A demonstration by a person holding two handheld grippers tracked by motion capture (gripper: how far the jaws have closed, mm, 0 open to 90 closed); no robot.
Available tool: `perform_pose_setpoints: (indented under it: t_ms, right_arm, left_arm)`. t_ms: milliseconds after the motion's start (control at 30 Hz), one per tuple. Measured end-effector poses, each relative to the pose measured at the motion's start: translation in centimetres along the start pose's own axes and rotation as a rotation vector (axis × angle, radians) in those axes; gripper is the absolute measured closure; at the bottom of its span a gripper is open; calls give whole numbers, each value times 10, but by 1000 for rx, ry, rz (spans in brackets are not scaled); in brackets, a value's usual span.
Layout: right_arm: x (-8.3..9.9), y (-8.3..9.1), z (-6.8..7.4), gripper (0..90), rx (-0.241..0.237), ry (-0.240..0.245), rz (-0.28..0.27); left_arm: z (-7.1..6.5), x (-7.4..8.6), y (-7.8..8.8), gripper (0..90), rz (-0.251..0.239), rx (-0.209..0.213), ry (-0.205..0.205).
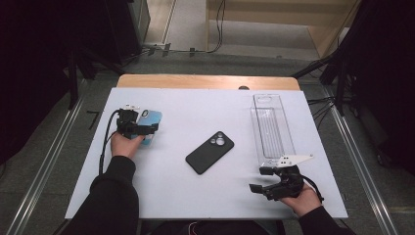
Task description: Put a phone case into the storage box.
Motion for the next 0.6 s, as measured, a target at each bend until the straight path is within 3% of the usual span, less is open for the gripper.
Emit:
perform_pose_setpoints:
  t_ms: [133,200,367,600]
  right_arm:
    - [0,0,0,143,0,-1,1]
    - [0,0,0,143,-1,0,2]
    - [0,0,0,143,0,2,2]
    - [1,0,0,143,3,2,4]
  left_arm:
    - [-3,1,-1,0,5,-22,-20]
    - [-6,2,-3,0,16,-51,-60]
    - [-11,3,-5,0,34,-102,-111]
    - [-12,5,-6,0,25,-115,-116]
Point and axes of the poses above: each handheld gripper's, and its own axes: y roughly backward along the jaws, x roughly out of its underside, z roughly to its left, the point moved 2 cm from there along -y, roughly forward along the jaws, and after that the axes turned 2 degrees about -y, right-handed, at the moved point
